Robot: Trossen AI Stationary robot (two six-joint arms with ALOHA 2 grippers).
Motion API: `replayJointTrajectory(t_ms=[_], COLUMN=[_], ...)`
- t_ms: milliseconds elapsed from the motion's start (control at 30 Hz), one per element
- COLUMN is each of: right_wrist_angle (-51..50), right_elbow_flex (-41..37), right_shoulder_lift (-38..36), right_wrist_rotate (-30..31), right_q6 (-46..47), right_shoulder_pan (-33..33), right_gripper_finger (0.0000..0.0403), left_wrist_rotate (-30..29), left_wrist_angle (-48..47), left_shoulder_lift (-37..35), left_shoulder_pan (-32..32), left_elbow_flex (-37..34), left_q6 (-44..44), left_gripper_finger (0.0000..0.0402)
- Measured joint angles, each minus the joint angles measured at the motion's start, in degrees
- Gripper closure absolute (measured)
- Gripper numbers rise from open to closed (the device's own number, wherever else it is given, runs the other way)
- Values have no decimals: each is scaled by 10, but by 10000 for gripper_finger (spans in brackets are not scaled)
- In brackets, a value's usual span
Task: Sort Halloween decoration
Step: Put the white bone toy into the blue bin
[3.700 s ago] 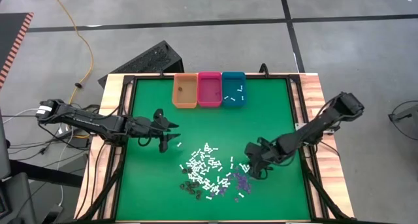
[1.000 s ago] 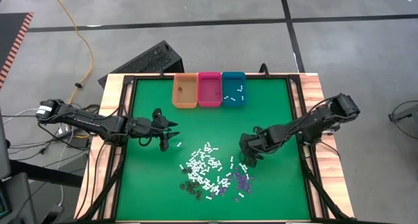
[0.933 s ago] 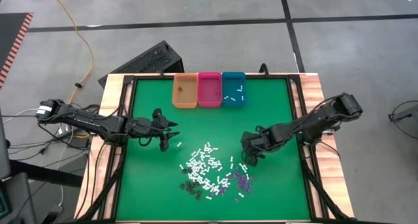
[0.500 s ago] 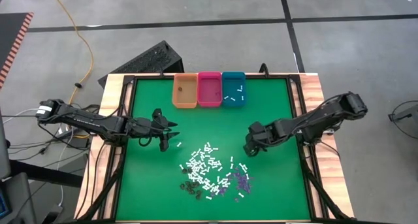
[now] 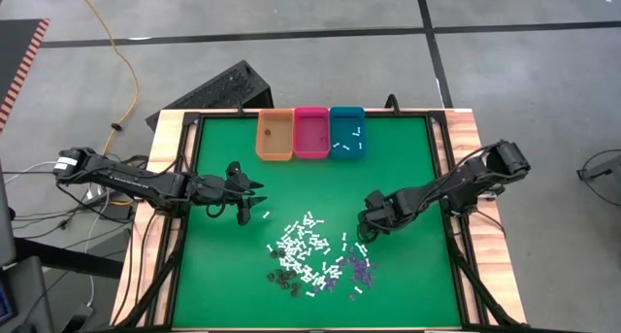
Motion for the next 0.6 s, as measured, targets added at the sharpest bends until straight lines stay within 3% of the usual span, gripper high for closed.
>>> replayJointTrajectory(t_ms=[267,600], right_wrist_angle=[21,29], right_elbow_flex=[-16,-17], right_shoulder_lift=[8,8], right_wrist_rotate=[-18,-42], right_q6=[2,-7], right_shoulder_pan=[-7,-23], right_gripper_finger=[229,331], left_wrist_rotate=[0,-1], left_wrist_angle=[0,0], left_shoulder_lift=[0,0], left_shoulder_pan=[0,0], left_elbow_flex=[0,0], left_q6=[-1,0], left_gripper_finger=[223,223])
